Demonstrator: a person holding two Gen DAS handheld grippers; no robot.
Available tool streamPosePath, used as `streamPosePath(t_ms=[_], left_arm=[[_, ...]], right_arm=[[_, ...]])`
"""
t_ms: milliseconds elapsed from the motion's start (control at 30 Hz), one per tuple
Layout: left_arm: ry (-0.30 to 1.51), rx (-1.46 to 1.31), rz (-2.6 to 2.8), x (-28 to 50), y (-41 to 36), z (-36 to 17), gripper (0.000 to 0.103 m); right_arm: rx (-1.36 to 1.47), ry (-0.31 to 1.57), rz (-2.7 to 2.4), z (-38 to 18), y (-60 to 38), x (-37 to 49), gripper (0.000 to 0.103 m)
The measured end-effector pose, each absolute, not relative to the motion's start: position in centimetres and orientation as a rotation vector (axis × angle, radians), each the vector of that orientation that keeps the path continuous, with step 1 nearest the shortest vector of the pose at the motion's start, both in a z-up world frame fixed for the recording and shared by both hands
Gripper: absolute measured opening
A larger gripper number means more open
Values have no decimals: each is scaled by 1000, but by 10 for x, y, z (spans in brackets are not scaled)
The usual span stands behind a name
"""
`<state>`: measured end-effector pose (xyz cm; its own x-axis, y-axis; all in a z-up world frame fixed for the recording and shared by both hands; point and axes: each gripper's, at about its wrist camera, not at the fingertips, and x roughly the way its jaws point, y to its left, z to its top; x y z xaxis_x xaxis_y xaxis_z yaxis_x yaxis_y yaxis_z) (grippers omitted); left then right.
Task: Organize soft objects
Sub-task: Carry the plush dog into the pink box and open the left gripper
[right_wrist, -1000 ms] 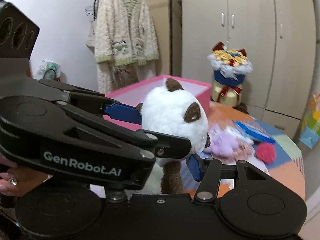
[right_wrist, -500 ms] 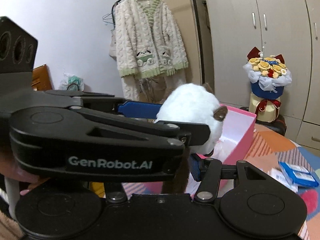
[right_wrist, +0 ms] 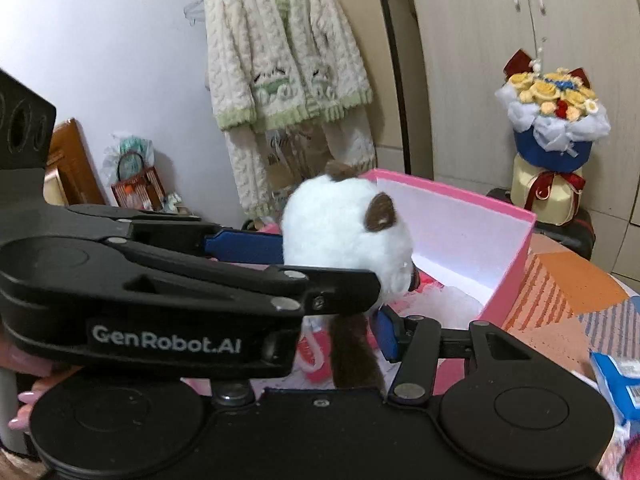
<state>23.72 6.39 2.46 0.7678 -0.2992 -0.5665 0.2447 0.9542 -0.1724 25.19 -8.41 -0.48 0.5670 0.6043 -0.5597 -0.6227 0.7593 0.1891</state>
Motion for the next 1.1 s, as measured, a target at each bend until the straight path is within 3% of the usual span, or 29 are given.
streamPosePath(t_ms=[533,800,1100], left_arm=[[743,-213,-190,268,87,-4,63],[575,-29,-184,212,80,51,78],[481,100,-365,126,55,92,78]], right_arm=[[-321,650,627,-14,-49,267,58],[-205,599,672,28,-102,221,59],[-72,601,634,66,-195,156,59]])
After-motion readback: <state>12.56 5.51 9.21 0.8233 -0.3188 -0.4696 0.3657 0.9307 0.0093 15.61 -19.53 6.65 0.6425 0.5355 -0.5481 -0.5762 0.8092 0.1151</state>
